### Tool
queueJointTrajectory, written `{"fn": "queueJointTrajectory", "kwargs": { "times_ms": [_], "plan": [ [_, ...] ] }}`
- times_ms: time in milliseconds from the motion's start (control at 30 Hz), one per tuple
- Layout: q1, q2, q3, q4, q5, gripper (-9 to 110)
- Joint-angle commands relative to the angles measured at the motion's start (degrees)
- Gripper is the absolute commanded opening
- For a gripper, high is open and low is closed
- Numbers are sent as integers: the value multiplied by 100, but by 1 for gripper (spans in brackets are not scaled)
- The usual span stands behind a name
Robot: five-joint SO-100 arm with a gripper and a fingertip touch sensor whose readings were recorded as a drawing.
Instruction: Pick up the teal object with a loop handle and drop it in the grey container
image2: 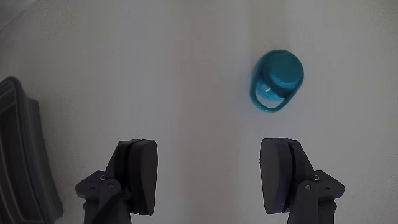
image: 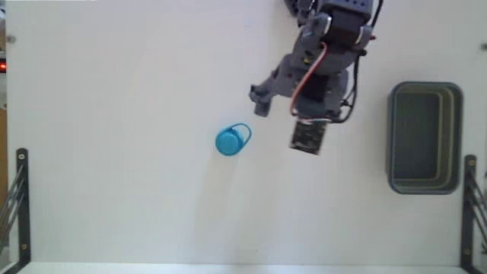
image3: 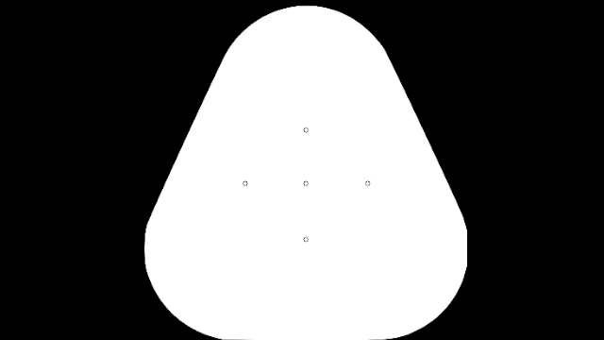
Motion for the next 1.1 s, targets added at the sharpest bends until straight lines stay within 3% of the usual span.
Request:
{"fn": "queueJointTrajectory", "kwargs": {
  "times_ms": [0, 267, 1067],
  "plan": [
    [327, 254, 30, 93, 26, 110],
    [880, 254, 30, 93, 26, 110],
    [1084, 254, 30, 93, 26, 110]
  ]
}}
